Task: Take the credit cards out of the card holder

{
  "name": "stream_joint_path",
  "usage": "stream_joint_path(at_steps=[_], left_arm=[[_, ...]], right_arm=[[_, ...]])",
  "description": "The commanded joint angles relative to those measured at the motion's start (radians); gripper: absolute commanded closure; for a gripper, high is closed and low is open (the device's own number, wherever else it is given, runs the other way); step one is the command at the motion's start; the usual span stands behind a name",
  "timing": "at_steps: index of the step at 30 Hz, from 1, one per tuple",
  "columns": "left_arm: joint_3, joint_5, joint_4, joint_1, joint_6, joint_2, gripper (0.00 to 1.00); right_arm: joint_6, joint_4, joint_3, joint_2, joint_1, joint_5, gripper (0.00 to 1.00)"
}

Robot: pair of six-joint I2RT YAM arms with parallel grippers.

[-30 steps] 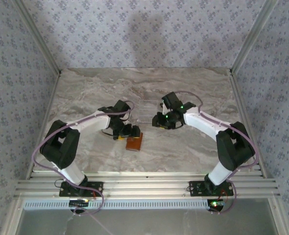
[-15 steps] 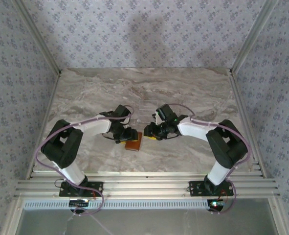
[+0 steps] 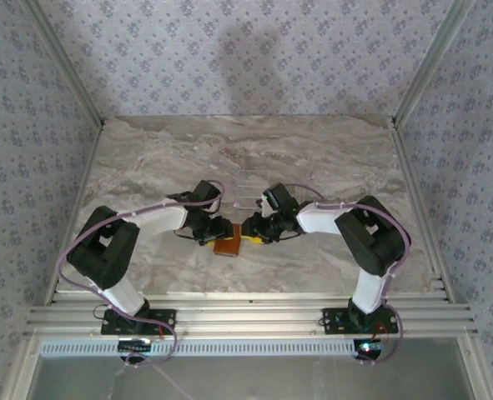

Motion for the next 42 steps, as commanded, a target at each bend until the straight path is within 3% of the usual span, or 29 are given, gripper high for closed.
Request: stream_joint_path(at_steps=[1, 24, 27, 31, 36, 42], left_arm=[[-0.029, 0.155, 0.160, -0.045, -0.050, 0.033, 0.47], [-0.089, 0.261, 0.366, -0.045, -0.189, -0.001, 0.56], [-0.097, 0.265, 0.386, -0.045, -0.202, -0.002, 0.56], [-0.100, 0.251, 0.381, -0.045, -0.201, -0.014, 0.56], [-0.040, 0.136, 0.197, -0.045, -0.086, -0.062, 0.48], [0.046, 0.056, 0.005, -0.046, 0.206, -0.131, 0.37]], right_arm=[[0.027, 0.033, -0.018, 0.015, 0.009, -0.030, 0.60], [0.077, 0.089, -0.015, 0.050, 0.022, -0.050, 0.61], [0.086, 0.107, -0.021, 0.047, 0.024, -0.058, 0.63], [0.081, 0.104, -0.021, 0.032, 0.021, -0.054, 0.73], [0.011, 0.004, -0.008, 0.007, 0.006, -0.021, 0.86], [-0.152, -0.163, 0.000, -0.036, -0.046, -0.024, 0.97]])
